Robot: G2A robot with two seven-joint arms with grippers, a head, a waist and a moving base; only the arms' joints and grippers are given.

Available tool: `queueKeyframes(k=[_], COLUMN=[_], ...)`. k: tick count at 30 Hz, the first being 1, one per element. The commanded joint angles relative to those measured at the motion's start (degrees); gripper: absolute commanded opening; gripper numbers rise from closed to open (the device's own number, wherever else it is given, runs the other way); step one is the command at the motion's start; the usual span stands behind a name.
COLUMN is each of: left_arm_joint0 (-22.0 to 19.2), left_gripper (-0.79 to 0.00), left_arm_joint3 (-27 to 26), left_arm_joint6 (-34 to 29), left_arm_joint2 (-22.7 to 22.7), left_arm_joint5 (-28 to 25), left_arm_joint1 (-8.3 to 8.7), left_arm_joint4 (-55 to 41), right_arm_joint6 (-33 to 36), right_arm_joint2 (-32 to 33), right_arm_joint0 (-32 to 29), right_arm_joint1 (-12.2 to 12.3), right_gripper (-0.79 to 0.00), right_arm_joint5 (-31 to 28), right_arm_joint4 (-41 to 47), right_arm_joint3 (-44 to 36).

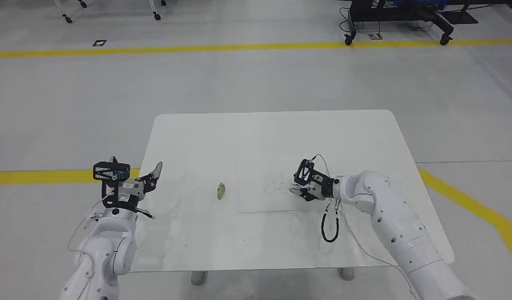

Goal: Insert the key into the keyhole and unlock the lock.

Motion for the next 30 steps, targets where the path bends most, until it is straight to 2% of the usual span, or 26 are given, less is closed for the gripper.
queueKeyframes(k=[1,2,3,30], left_arm_joint0=[0.00,0.00,0.00,0.00], left_gripper=[0.000,0.000,0.000,0.000], left_arm_joint3=[0.00,0.00,0.00,0.00], left_arm_joint6=[0.00,0.00,0.00,0.00], left_arm_joint2=[0.00,0.00,0.00,0.00], left_arm_joint5=[0.00,0.00,0.00,0.00], left_arm_joint1=[0.00,0.00,0.00,0.00], left_arm_joint4=[0.00,0.00,0.00,0.00], right_arm_joint6=[-0.22,-0.36,-0.47,-6.07], right_arm_joint2=[-0.32,-0.39,-0.47,-0.74], right_arm_joint0=[0.46,0.69,0.87,0.47], right_arm_joint1=[-0.01,0.00,0.01,0.73], right_gripper=[-0.606,-0.674,-0.782,-0.785], right_arm_joint5=[-0.07,0.02,0.03,3.62], right_arm_joint4=[-0.02,-0.02,0.00,-3.12], right_arm_joint3=[0.47,0.75,0.99,0.15])
